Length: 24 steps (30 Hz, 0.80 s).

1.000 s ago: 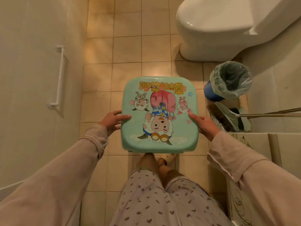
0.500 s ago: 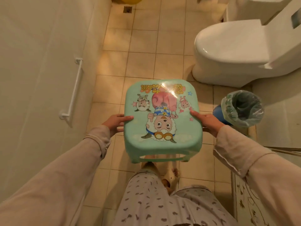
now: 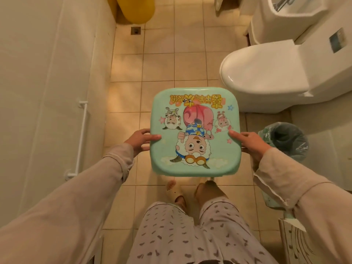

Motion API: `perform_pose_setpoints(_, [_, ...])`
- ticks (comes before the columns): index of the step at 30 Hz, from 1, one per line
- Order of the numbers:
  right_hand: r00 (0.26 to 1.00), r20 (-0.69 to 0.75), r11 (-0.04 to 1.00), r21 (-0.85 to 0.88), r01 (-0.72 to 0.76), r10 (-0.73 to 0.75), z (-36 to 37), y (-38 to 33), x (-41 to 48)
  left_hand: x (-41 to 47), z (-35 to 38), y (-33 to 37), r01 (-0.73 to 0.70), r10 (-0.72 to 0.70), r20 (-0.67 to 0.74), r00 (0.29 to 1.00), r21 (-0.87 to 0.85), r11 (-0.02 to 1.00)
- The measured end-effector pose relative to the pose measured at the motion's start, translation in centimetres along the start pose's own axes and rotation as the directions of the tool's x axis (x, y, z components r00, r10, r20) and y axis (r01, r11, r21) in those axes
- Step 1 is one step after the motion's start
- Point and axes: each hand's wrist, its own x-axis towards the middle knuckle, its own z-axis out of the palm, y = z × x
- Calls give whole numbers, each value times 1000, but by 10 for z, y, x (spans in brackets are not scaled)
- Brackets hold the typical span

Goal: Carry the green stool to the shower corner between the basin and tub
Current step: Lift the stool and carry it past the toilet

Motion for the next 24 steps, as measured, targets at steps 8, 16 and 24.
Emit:
perform_pose_setpoints(8, [1000,9,999,-40,-28,28,-27,-83,73,62,-1,82,14,-11,-44,999,72,997])
perform_pose_setpoints(16, [1000,6,982,-190,-18,20,-46,-177,142,108,-5,153,7,-4,-118,993,27,1000])
perform_pose_setpoints(24, [993,114,972,-234,10,17,-40,-244,194,134,-26,203,-70,47,-227,973,-91,993])
